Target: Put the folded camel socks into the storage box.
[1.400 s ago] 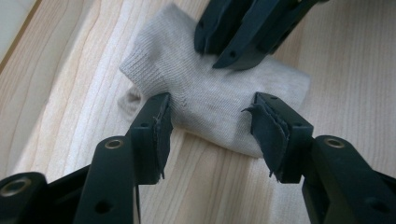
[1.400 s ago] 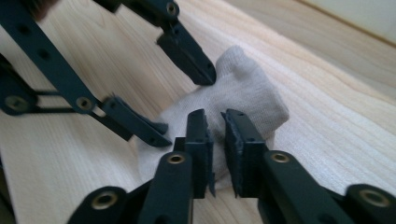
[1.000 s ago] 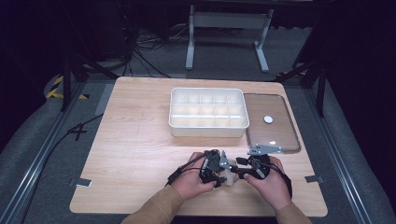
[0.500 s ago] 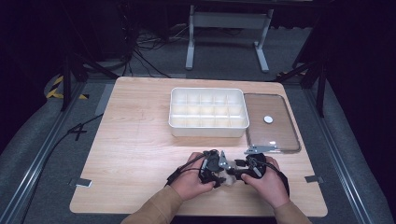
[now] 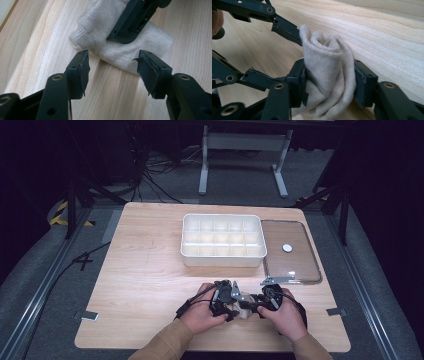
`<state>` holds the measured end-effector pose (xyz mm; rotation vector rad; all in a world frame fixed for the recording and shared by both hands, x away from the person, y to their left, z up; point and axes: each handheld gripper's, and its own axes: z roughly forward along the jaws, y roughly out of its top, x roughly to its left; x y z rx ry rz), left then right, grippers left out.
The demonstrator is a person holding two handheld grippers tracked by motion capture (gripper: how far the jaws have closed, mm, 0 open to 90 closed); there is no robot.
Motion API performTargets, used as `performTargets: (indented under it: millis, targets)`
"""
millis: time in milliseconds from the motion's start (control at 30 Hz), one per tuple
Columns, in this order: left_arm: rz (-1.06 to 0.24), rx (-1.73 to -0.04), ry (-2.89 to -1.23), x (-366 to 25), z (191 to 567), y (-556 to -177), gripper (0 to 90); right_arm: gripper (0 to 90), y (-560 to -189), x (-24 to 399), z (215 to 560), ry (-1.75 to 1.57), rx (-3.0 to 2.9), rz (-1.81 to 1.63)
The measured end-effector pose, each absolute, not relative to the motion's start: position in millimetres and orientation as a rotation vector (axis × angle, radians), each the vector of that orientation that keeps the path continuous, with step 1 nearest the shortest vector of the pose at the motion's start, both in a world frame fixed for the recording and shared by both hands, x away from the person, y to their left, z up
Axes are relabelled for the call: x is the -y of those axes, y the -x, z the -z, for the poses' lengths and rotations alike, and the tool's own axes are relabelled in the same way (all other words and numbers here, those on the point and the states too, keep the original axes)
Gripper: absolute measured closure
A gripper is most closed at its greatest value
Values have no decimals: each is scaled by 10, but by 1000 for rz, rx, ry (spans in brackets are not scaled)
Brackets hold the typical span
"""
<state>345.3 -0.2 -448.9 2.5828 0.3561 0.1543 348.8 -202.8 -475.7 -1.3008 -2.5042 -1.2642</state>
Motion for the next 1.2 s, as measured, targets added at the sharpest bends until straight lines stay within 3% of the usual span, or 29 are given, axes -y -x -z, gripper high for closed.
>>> performTargets:
  millis: [200,400,800,1200]
  targets:
    - [-129,-402,-2581,-60,4467,-3464,427,684,-3489,2047,4753,1284,2484,1279]
    - [-125,-435,-2573,-137,4440,-3487,418,736,-3468,2015,4701,1250,2550,1258]
    - [-155,-481,-2547,-285,4346,-3539,417,754,-3428,2005,4536,1216,2612,1292]
    - [-163,-571,-2489,-537,4218,-3589,426,752,-3523,2012,4126,1173,2711,1339]
